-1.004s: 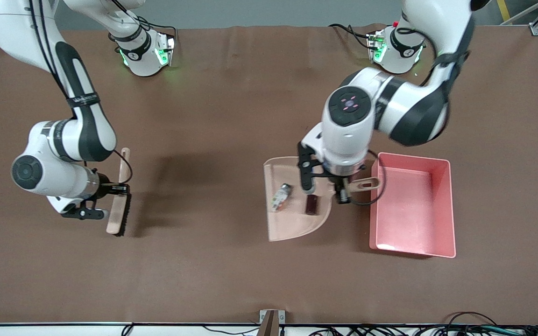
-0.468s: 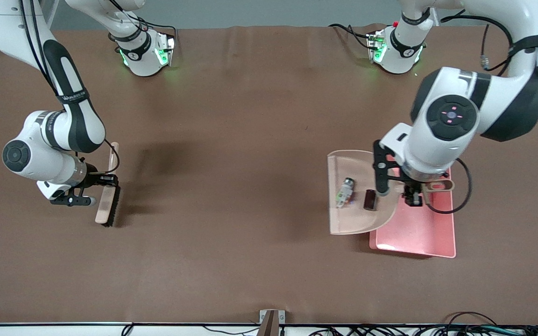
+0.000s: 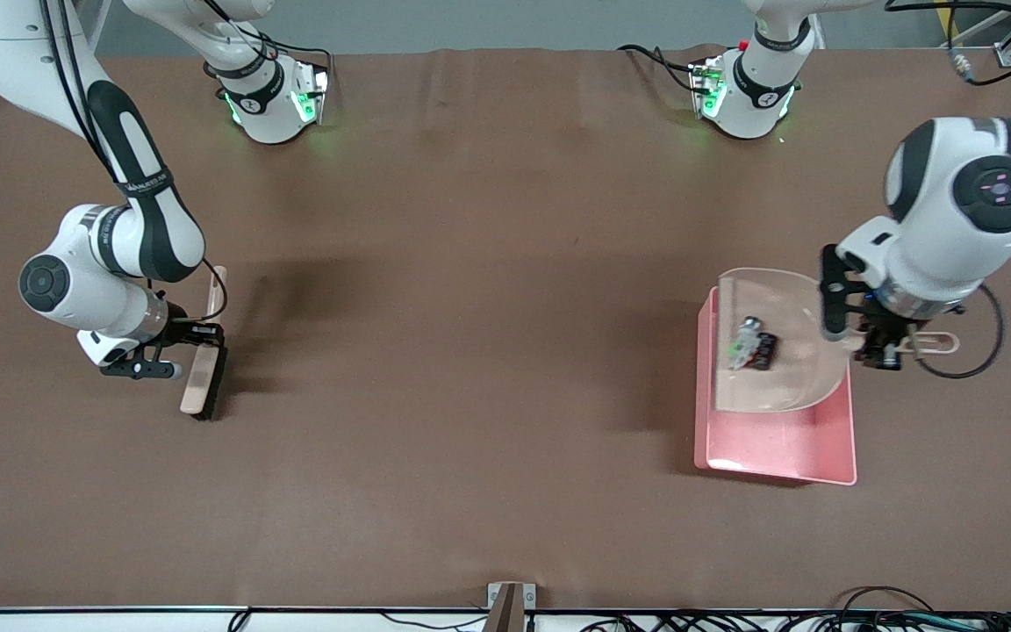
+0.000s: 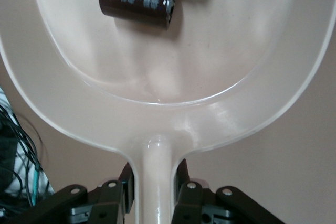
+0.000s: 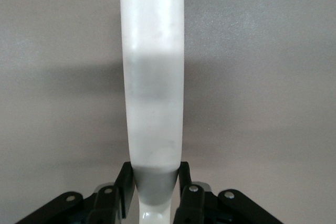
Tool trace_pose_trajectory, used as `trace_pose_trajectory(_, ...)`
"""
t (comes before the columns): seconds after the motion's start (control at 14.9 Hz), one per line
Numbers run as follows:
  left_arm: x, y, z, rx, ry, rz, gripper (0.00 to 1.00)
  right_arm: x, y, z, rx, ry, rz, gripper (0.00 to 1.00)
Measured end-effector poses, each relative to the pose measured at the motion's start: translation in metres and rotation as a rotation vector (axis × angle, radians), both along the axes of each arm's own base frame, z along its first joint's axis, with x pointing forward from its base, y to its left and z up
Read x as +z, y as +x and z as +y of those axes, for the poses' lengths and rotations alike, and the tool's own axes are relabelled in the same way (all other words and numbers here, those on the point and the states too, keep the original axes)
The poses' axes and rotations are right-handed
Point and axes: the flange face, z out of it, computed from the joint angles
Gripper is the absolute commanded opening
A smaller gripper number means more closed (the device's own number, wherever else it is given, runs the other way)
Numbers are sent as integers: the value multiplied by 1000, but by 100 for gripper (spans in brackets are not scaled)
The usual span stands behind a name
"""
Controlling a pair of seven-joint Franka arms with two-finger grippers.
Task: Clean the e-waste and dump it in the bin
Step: 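Tilt the dustpan into the bin while the right gripper releases the brush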
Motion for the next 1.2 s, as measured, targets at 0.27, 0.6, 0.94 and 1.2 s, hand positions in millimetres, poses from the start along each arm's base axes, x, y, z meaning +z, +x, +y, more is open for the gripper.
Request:
trace_pose_trajectory(0.27, -2, -1, 32, -48, 118, -6, 0, -1, -1, -5, -9, -2, -9, 23)
trace_pose_trajectory(0.6, -13, 2, 30, -90, 305, -20, 0, -1, -1, -6, -10, -2, -9, 54)
trace_pose_trajectory(0.94, -26, 5, -5, -129, 552, 22, 0, -1, -1, -5, -7, -1, -9, 71)
trace_pose_trajectory(1.2, -34, 9, -55, -110, 580, 16, 0, 11, 3, -4, -5, -1, -25, 100)
